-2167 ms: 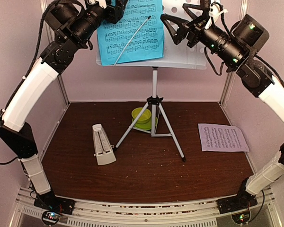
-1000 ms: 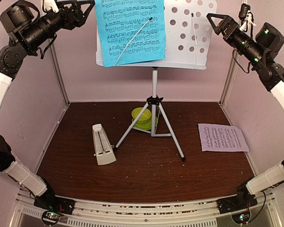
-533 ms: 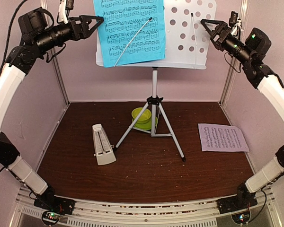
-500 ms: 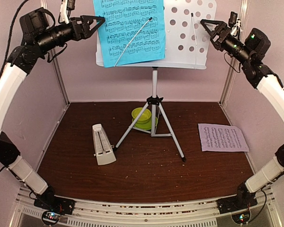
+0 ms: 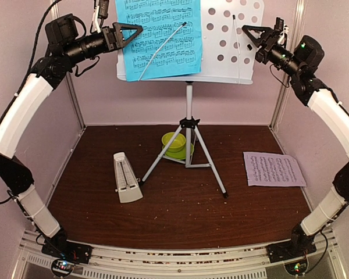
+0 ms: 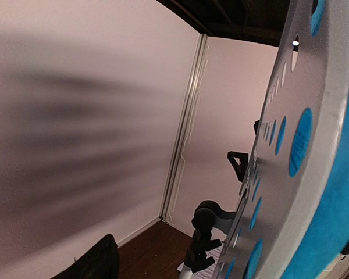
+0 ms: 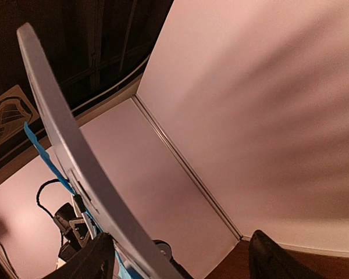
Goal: Set up the instrument practice props
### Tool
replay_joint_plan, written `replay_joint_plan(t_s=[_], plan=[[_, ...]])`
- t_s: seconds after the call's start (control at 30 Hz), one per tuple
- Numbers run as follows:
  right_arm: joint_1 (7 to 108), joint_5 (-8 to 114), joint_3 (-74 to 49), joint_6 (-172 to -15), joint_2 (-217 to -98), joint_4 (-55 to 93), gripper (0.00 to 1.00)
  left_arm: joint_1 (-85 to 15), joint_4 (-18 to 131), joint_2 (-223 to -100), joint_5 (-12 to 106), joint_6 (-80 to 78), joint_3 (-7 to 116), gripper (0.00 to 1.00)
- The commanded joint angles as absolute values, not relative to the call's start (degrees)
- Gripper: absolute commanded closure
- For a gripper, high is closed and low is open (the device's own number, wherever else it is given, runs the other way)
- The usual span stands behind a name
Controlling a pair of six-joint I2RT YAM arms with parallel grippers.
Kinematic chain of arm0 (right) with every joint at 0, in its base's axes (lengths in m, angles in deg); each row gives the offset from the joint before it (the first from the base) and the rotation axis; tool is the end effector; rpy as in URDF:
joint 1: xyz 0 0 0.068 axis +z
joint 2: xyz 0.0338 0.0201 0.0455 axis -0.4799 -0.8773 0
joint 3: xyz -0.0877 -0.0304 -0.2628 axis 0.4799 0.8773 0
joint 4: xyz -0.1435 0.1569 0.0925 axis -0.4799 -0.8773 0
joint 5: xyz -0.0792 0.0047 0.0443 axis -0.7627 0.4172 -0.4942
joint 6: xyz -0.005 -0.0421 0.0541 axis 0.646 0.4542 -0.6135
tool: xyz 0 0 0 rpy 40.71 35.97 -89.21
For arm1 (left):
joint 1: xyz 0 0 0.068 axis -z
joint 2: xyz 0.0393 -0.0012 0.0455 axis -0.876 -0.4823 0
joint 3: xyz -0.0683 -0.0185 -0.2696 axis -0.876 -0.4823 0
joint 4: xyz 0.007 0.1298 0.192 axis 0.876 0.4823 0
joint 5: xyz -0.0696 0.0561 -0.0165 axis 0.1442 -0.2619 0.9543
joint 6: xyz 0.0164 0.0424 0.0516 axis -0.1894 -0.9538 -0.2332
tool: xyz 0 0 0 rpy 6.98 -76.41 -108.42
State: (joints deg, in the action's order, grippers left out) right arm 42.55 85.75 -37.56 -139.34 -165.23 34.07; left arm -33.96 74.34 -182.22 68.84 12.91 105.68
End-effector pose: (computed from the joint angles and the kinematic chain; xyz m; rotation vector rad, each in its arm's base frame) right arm 0.2960 0.1104 0.5372 -0.2667 1.3322 1.3867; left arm 0.2788 -0.1747 0.5590 0.4857 1.4083 -1.1143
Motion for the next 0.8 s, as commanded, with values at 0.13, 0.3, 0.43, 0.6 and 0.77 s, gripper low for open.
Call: replay_joint_plan(t_s=[0.13,0.3,0.43,0.6,0.77], plan=[[42.6,89.3,-38.72,-145.42,-166.27,36.92,0.25,-34.42,68.82,-183.12,70.8,16.42,107.18,0.28],[42.48,89.56,-38.51,-145.51,-165.51,37.07,0.28,-34.44,69.12,-180.85,69.42,15.46,105.62,0.28],[42.45,89.97,-37.8,-147.59,-165.55,39.36,0.3,-34.38,70.79,-180.74,67.93,15.84,105.62,0.31],[42.42,92.03,-37.61,-154.47,-166.83,43.88,0.42,-34.44,70.91,-181.66,66.12,18.84,106.1,0.41],[42.42,93.11,-37.6,-159.17,-166.73,46.51,0.51,-34.44,69.3,-182.31,66.8,21.47,105.85,0.52]])
